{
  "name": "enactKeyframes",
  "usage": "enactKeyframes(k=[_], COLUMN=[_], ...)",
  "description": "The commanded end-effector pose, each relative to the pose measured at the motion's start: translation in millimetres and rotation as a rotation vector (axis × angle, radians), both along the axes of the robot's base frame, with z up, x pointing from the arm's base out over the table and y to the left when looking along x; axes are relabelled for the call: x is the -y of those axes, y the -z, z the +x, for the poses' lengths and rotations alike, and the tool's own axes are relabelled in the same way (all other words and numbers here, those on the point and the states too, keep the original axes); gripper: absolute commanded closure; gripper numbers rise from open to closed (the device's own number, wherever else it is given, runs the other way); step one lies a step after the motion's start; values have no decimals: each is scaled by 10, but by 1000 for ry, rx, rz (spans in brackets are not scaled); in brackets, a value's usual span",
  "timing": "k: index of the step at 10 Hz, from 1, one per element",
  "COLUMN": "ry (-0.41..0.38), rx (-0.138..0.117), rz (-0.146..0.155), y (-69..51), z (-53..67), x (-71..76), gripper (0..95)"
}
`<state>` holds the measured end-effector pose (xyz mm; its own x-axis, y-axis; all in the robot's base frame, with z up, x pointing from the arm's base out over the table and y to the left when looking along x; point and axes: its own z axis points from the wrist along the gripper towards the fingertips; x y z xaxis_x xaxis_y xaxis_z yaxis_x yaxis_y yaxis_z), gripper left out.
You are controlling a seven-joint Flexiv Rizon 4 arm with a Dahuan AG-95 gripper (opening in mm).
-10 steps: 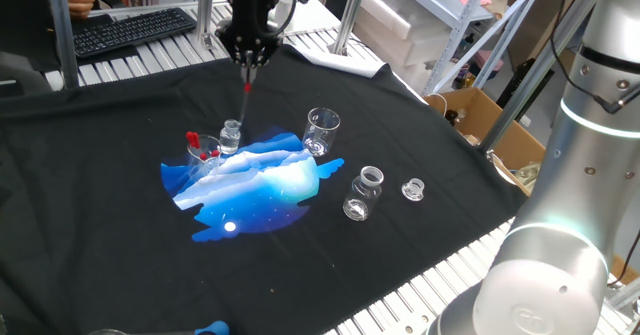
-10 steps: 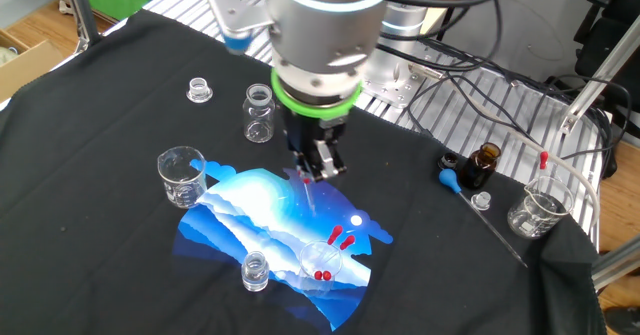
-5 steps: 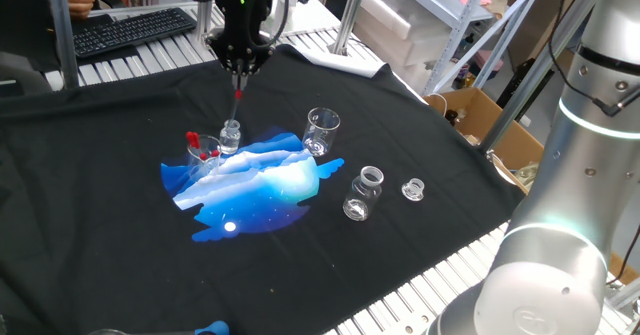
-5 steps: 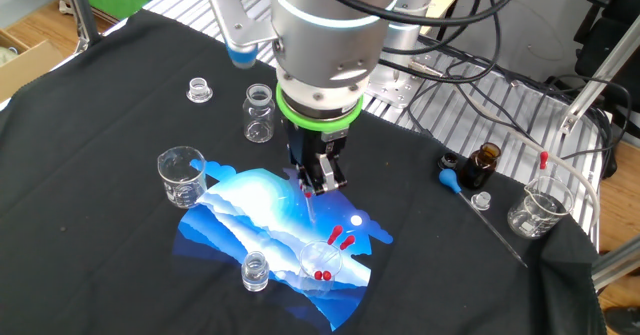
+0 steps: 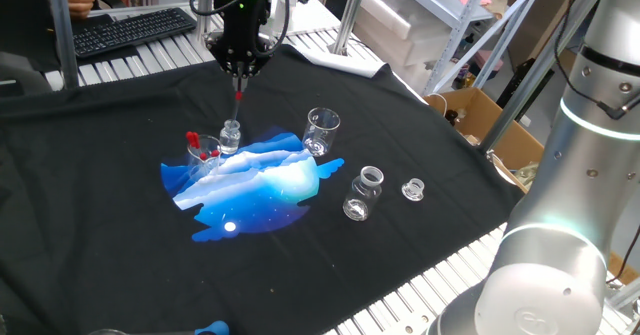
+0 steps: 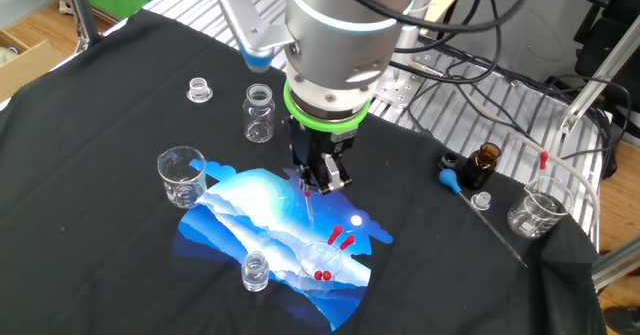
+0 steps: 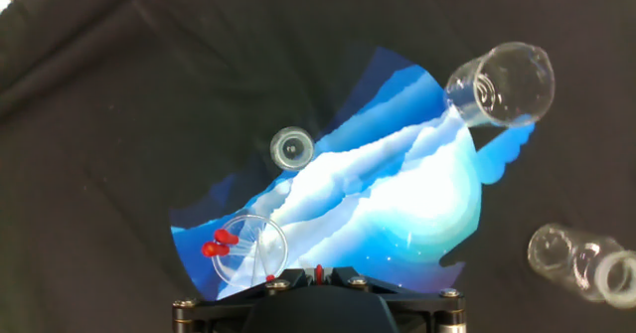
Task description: Transfer liquid using a dropper
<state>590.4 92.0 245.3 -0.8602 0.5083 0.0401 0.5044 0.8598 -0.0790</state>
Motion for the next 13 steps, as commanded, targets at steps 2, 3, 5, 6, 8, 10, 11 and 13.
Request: enactKeyframes(k=[2, 3, 5, 6, 8, 10, 11, 13], ry=[-181, -187, -152, -136, -114, -94, -95, -93], rx=[-8, -11, -14, -13, -13, -9, -8, 0], rz=[8, 16, 17, 16, 11, 1, -4, -15], y=[3, 3, 3, 1, 12, 45, 68, 134], z=[-5, -5, -5, 0, 49, 133, 193, 297], x=[1, 1, 1, -18, -139, -250, -274, -304], gripper=[950, 950, 950, 950, 950, 950, 950, 950])
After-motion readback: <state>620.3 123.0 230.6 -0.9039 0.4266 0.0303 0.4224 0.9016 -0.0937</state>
